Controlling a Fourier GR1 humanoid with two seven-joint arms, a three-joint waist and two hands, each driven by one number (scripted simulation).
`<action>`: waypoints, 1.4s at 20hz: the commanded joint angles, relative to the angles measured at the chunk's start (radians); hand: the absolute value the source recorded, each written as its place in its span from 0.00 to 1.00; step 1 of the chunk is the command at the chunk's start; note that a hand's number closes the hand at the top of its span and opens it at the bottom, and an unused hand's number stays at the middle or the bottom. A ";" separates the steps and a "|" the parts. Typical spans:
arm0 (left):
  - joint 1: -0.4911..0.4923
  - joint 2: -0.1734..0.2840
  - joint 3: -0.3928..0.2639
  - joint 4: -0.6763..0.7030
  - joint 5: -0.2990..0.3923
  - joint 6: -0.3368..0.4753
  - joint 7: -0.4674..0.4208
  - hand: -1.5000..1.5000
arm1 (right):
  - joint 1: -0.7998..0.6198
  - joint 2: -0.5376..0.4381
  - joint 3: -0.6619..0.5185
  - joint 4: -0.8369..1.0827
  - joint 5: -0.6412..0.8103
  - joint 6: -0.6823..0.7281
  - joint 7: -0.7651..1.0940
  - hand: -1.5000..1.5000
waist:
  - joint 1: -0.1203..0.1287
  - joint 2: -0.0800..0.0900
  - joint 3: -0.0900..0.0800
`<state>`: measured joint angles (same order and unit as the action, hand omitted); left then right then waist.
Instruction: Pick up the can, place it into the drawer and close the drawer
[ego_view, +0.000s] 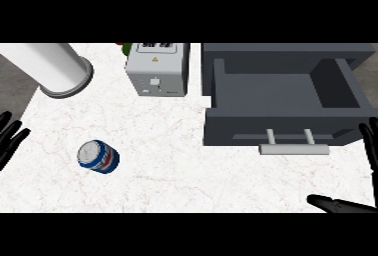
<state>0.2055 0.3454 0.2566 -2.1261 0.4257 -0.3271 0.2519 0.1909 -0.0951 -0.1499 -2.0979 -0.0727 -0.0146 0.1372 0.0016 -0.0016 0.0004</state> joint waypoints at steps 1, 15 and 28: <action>0.070 0.016 0.070 -0.035 0.059 -0.074 0.019 0.00 | 0.061 -0.038 -0.098 -0.016 -0.098 0.068 -0.019 0.00 | 0.000 -0.001 0.000; 0.048 0.008 0.214 -0.014 0.321 -0.042 0.220 0.00 | 0.145 -0.017 -0.172 -0.043 -0.173 0.172 -0.046 0.00 | -0.003 0.000 0.000; -0.117 -0.046 0.134 0.113 0.296 0.039 0.301 0.00 | 0.259 -0.009 -0.312 -0.030 -0.261 0.349 -0.130 0.00 | -0.011 0.001 0.000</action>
<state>0.1549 0.3073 0.4068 -2.0876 0.7487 -0.2965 0.5554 0.3942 -0.1296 -0.4401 -2.1148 -0.3303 0.2801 0.0447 -0.0059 -0.0009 0.0001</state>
